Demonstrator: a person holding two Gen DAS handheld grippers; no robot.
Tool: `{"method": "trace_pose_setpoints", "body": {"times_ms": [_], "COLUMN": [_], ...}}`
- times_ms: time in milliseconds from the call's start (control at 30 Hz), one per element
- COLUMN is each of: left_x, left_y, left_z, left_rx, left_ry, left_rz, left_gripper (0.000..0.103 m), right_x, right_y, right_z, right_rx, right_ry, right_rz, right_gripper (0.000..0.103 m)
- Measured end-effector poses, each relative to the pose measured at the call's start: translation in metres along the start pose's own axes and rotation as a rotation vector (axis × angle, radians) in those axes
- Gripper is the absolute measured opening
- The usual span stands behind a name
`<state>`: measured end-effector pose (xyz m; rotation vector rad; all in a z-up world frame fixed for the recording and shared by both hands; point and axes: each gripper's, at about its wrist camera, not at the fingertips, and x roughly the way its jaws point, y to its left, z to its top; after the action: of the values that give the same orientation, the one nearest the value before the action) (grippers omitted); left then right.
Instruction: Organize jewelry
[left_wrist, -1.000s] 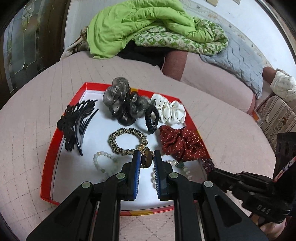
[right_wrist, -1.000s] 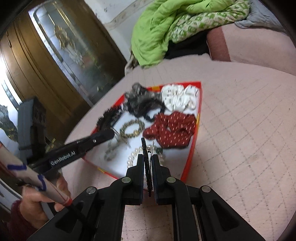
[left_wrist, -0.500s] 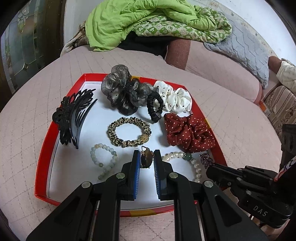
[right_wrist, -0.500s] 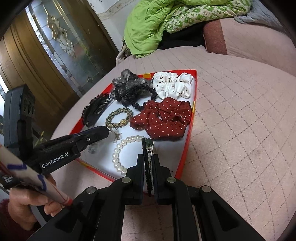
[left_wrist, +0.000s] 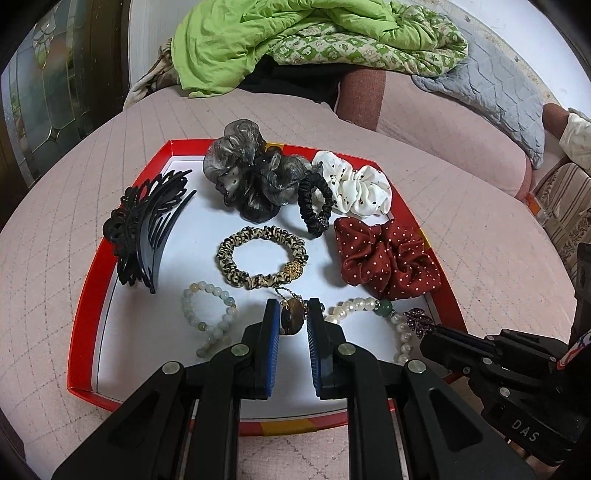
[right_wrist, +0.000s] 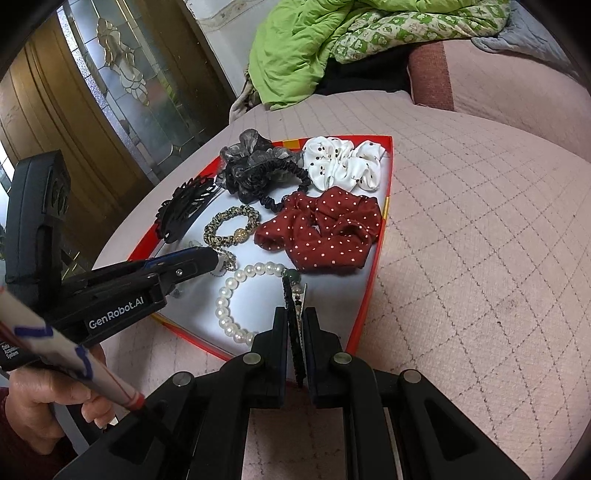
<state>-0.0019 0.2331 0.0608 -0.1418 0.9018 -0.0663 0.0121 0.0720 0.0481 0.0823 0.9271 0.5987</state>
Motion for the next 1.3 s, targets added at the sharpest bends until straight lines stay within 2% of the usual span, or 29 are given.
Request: {"method": "trace_pose_setpoints", "body": {"times_ms": [467, 600, 733, 833, 900, 967, 1000, 1100, 1167, 1300], "left_x": [0.003, 0.003, 0.002, 0.001, 0.002, 0.002, 0.002, 0.003, 0.006, 0.005], "left_y": [-0.001, 0.000, -0.001, -0.002, -0.002, -0.002, -0.002, -0.001, -0.002, -0.005], "left_z": [0.000, 0.000, 0.001, 0.000, 0.000, 0.000, 0.000, 0.000, 0.000, 0.000], "left_rx": [0.008, 0.003, -0.001, 0.004, 0.005, 0.003, 0.001, -0.006, -0.010, -0.011], "left_ry": [0.010, 0.012, 0.007, 0.006, 0.009, 0.005, 0.002, 0.003, 0.011, 0.008], "left_rz": [0.011, 0.015, 0.019, 0.024, 0.032, 0.040, 0.045, 0.056, 0.069, 0.098], "left_gripper": [0.014, 0.014, 0.028, 0.029, 0.035, 0.050, 0.052, 0.058, 0.073, 0.075], "right_x": [-0.002, -0.004, -0.008, -0.010, -0.012, -0.014, -0.015, -0.018, -0.020, -0.028], "right_y": [0.002, 0.003, 0.006, 0.006, 0.006, 0.005, 0.006, 0.004, 0.004, 0.001], "right_z": [-0.001, -0.001, -0.001, -0.001, -0.001, -0.001, -0.001, -0.001, -0.001, -0.003], "right_rx": [0.004, 0.002, -0.009, -0.006, -0.005, -0.006, -0.007, -0.009, -0.010, -0.002], "right_ry": [-0.001, -0.007, -0.020, -0.022, -0.026, -0.030, -0.033, -0.044, -0.055, -0.079], "right_rz": [0.003, 0.009, 0.009, 0.011, 0.012, 0.014, 0.013, 0.007, -0.003, -0.033], "right_gripper": [0.010, 0.017, 0.019, 0.019, 0.019, 0.020, 0.020, 0.025, 0.031, 0.041]}}
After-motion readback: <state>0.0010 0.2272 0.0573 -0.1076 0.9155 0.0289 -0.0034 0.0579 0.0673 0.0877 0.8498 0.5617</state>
